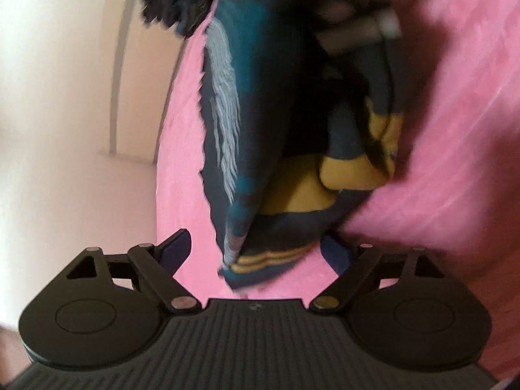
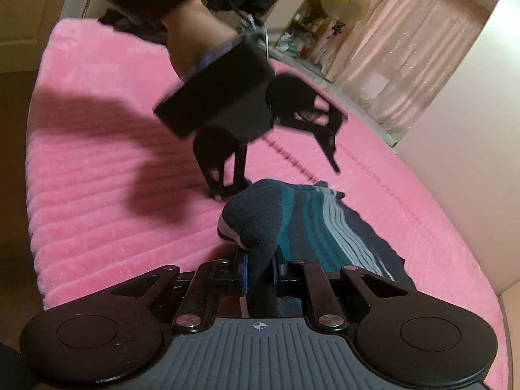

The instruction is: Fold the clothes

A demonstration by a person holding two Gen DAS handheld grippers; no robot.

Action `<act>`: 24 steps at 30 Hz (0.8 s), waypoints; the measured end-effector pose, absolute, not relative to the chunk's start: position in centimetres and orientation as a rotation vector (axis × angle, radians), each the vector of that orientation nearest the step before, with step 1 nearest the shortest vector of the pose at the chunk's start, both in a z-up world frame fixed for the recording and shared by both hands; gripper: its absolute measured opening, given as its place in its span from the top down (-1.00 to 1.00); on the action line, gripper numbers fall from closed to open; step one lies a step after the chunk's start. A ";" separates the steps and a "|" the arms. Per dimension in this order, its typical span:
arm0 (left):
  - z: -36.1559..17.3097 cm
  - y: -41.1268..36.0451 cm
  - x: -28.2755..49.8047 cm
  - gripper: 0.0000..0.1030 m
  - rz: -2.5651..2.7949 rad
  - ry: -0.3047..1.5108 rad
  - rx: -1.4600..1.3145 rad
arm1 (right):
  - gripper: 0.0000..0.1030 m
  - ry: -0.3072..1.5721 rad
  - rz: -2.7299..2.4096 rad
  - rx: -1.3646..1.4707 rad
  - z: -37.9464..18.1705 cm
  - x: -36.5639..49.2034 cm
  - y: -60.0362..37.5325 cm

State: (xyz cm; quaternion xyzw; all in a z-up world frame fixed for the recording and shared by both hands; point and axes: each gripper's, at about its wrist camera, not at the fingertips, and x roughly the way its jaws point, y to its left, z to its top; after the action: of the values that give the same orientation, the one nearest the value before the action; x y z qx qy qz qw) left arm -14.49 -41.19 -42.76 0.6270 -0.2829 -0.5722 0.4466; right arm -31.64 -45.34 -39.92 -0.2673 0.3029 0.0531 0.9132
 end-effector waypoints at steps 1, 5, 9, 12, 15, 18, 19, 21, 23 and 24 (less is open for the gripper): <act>-42.9 -41.6 -14.3 -0.58 -1.433 -0.719 1.568 | 0.78 0.621 0.108 -0.545 -39.7 -32.0 -45.3; -42.9 -42.9 -13.6 -0.09 -1.472 -0.748 1.612 | 0.78 0.617 0.114 -0.542 -39.2 -32.8 -44.8; -42.7 -43.2 -13.4 0.59 -1.480 -0.722 1.678 | 0.78 0.626 0.119 -0.538 -39.1 -32.9 -44.6; -41.2 -42.7 -13.8 0.67 -1.457 -0.660 1.630 | 0.78 0.622 0.126 -0.530 -38.4 -33.6 -44.6; -39.3 -41.0 -14.8 0.68 -1.439 -0.616 1.597 | 0.79 0.623 0.148 -0.518 -37.1 -34.7 -43.8; -37.3 -37.4 -16.3 0.68 -1.444 -0.541 1.569 | 0.79 0.623 0.193 -0.486 -35.9 -36.7 -42.1; -36.6 -36.1 -16.8 0.69 -1.447 -0.514 1.563 | 0.79 0.623 0.211 -0.476 -35.6 -37.4 -41.3; -35.6 -33.1 -17.9 0.68 -1.450 -0.459 1.563 | 0.79 0.619 0.264 -0.454 -35.1 -38.9 -39.6; -34.5 -29.8 -19.1 0.68 -1.448 -0.389 1.580 | 0.79 0.607 0.325 -0.438 -34.7 -40.3 -37.7; -34.0 -28.6 -19.6 0.68 -1.445 -0.358 1.590 | 0.79 0.599 0.354 -0.425 -34.4 -40.9 -36.8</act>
State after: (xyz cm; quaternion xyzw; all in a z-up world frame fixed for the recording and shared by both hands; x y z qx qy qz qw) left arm -19.57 -28.57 -34.01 0.6470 -0.1456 -0.5879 0.4633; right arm -40.86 -36.84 -34.43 -0.2065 0.2911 0.1720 0.9182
